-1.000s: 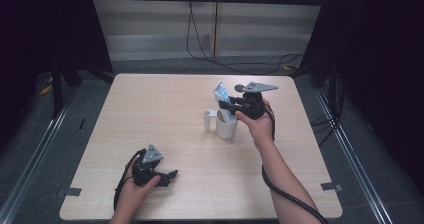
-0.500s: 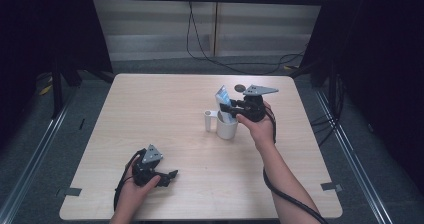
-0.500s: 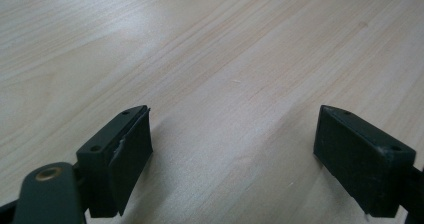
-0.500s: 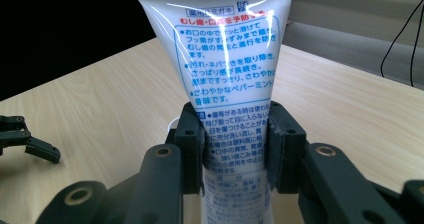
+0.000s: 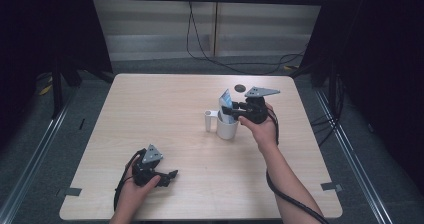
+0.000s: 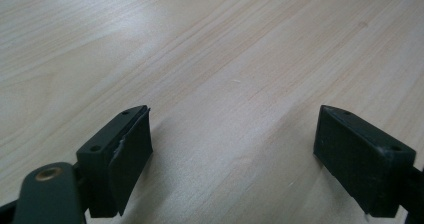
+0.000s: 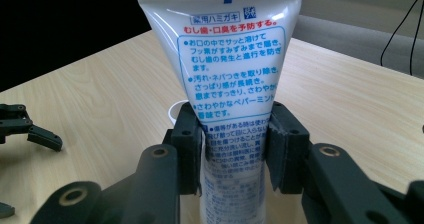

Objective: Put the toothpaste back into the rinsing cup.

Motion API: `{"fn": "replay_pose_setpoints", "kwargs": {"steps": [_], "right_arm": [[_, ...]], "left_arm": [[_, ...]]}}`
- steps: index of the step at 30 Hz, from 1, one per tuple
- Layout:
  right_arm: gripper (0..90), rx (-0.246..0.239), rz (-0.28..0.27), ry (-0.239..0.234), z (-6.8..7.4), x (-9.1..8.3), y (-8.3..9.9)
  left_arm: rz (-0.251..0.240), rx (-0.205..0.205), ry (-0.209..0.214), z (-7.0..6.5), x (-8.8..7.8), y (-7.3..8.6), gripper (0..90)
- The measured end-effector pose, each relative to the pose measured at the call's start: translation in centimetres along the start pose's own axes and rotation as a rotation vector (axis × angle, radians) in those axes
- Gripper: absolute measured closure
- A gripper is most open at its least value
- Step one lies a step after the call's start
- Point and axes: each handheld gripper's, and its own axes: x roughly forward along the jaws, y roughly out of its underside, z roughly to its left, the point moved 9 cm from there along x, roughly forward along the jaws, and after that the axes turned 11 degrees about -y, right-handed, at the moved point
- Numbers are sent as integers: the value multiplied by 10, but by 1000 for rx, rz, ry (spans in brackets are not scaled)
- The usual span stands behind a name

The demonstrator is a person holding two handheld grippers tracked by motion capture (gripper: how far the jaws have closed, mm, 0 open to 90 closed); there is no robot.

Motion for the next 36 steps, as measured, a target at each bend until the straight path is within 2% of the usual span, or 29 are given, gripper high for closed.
{"fn": "replay_pose_setpoints", "kwargs": {"steps": [22, 29, 36], "right_arm": [[584, -12, 28, 11, 0, -5, 6], [559, -22, 61, 18, -1, -4, 11], [521, -22, 55, 15, 0, -5, 8]], "left_arm": [[0, 1, 0, 0, 0, 0, 153], [0, 1, 0, 0, 0, 0, 153], [0, 1, 0, 0, 0, 0, 153]]}}
